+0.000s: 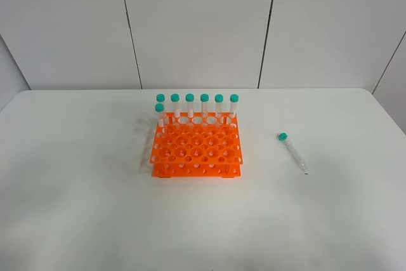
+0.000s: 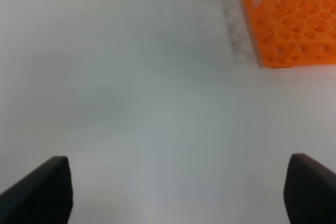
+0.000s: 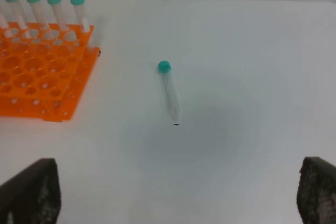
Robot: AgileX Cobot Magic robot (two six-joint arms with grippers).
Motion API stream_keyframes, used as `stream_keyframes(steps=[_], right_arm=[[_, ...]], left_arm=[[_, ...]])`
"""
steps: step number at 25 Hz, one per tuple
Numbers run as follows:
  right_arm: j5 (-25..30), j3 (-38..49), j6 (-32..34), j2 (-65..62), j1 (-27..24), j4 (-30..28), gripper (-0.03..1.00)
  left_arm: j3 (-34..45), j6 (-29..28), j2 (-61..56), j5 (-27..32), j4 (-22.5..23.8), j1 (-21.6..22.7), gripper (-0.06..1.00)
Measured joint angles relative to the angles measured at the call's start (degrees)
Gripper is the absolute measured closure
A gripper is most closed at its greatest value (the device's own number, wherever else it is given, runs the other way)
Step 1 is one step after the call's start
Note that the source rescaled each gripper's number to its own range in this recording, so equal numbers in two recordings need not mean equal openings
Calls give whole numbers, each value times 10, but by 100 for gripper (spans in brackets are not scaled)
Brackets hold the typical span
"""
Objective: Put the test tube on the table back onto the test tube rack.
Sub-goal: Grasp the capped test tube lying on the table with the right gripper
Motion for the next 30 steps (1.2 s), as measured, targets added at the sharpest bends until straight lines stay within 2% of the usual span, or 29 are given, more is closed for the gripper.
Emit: stream_keyframes(steps=[13,19,30], right_arm=[[-10,-19,15,29,0,0,-3],[-21,-116,25,245,0,0,-3],[16,-317,23,731,0,-6,-3]], left_arm=[[0,0,0,0,0,0,-6],[0,0,0,0,0,0,-6],[0,0,0,0,0,0,-6]])
